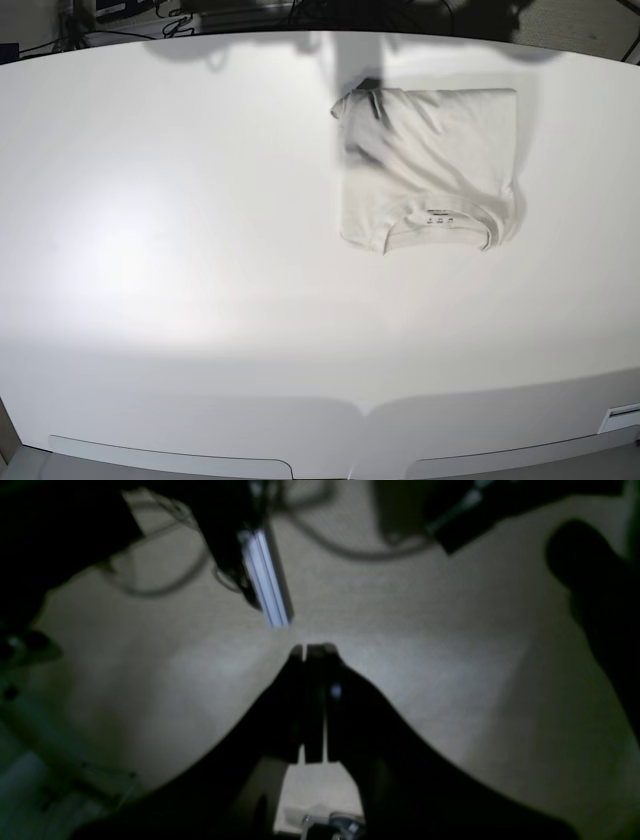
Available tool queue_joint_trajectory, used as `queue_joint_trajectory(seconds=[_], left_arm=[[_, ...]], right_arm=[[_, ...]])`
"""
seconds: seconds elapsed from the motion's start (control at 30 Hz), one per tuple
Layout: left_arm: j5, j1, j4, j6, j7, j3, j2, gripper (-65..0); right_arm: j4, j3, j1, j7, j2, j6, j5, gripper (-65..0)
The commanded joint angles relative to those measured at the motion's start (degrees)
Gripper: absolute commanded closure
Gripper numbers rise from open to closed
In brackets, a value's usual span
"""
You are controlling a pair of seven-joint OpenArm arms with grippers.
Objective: Fold the T-shirt properly
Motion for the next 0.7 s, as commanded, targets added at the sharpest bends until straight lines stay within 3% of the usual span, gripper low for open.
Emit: queue_joint_trajectory(seconds=[0.0,0.07,0.3,0.47,0.67], left_arm=[[0.0,-0.6,-0.8,1.0,-0.4,0.5,-0.3,0.0],[0.0,-3.3,-2.8,3.1,-1.0,0.9,0.7,0.0],[0.2,-10.3,-6.2,3.3,-0.9,0.9,4.4,0.0],[4.1,-11.5,-6.3,4.6,-1.8,0.9,6.9,0.0],[4.1,-11.5,-6.4,5.2,-2.6,0.9,7.5,0.0]], right_arm=[[-1.5,0.1,0.8,0.8,1.0,0.1,-1.2,0.0],[-4.8,0.1,3.7,3.2,1.1,-0.5,-3.1,0.0],[-12.0,0.1,12.1,5.0,-0.4,-0.8,-3.4,0.0],[-12.9,0.0,13.2,5.3,-1.9,-0.8,-3.4,0.0],[-12.9,0.0,13.2,5.3,-2.0,-0.8,-3.4,0.0]])
